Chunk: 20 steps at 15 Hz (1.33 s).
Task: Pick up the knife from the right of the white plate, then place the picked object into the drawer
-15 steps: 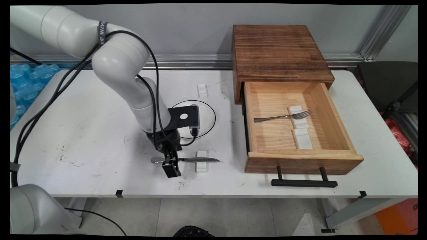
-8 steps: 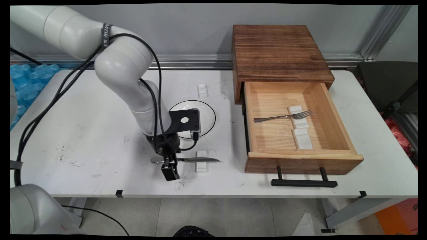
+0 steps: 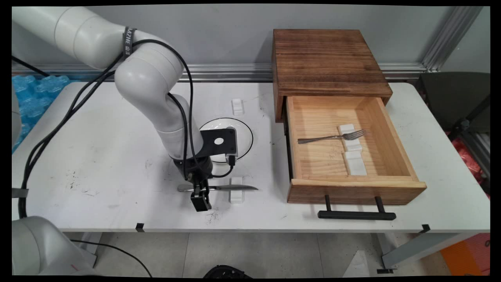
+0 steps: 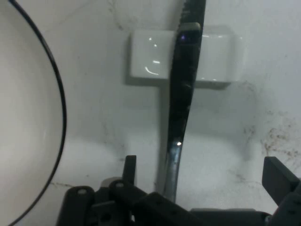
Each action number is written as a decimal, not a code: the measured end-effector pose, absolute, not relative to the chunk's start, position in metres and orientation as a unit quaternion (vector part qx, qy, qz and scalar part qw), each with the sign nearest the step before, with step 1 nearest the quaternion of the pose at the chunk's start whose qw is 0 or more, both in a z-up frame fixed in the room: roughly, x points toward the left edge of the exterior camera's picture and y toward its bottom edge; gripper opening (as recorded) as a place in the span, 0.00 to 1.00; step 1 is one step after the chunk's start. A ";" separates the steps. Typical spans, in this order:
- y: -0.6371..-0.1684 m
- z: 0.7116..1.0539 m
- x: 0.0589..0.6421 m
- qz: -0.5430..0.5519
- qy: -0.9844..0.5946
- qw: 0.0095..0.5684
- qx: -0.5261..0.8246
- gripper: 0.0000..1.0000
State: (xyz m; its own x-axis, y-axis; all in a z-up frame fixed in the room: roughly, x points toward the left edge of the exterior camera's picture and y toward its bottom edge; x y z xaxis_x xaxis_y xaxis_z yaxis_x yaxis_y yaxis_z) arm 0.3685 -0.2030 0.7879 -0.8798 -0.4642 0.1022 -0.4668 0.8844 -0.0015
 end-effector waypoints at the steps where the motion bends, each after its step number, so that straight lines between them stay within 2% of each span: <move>1: -0.204 0.788 0.368 0.014 -0.970 0.049 0.239 1.00; 4: -0.207 0.786 0.368 0.020 -0.970 0.048 0.237 1.00; 5: -0.208 0.785 0.368 0.022 -0.970 0.048 0.236 0.00; 20: -0.212 0.795 0.375 0.032 -0.972 0.043 0.231 0.00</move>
State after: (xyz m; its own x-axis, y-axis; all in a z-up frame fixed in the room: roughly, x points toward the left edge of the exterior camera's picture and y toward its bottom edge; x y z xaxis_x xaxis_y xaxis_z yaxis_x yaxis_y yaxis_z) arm 0.3750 -0.2121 0.7946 -0.8898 -0.4455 0.0985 -0.4511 0.8914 -0.0430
